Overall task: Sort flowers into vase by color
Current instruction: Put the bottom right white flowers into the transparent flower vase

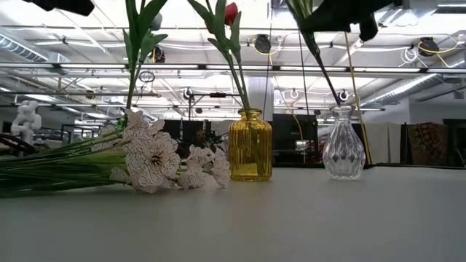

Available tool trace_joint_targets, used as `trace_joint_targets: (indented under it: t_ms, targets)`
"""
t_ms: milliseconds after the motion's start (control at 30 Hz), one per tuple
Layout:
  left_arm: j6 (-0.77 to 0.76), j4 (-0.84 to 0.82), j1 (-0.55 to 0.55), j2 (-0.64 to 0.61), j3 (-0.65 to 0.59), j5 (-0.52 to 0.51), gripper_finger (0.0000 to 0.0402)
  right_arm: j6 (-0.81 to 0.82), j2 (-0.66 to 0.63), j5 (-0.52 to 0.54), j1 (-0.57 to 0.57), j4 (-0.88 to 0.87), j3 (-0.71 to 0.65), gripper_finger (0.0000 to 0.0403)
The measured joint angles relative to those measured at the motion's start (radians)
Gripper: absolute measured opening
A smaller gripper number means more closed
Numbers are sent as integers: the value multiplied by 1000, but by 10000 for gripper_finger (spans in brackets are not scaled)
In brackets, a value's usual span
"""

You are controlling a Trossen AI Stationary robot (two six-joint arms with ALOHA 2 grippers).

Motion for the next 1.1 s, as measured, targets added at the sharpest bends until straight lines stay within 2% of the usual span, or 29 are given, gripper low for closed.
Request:
trace_joint_targets:
  t_ms: [233, 533, 833, 1100]
  targets:
    - [-9, 11, 0, 15, 0, 5, 194, 57, 26, 9, -3, -39, 0, 4]
    - [-52, 7, 1, 15, 0, 2, 194, 152, 110, 73, -4, -61, 0, 7]
    - [-53, 6, 1, 15, 0, 1, 194, 238, 149, 77, -2, -104, -1, 50]
    - [-55, 6, 0, 15, 0, -1, 194, 241, 142, 76, 40, -155, -1, 88]
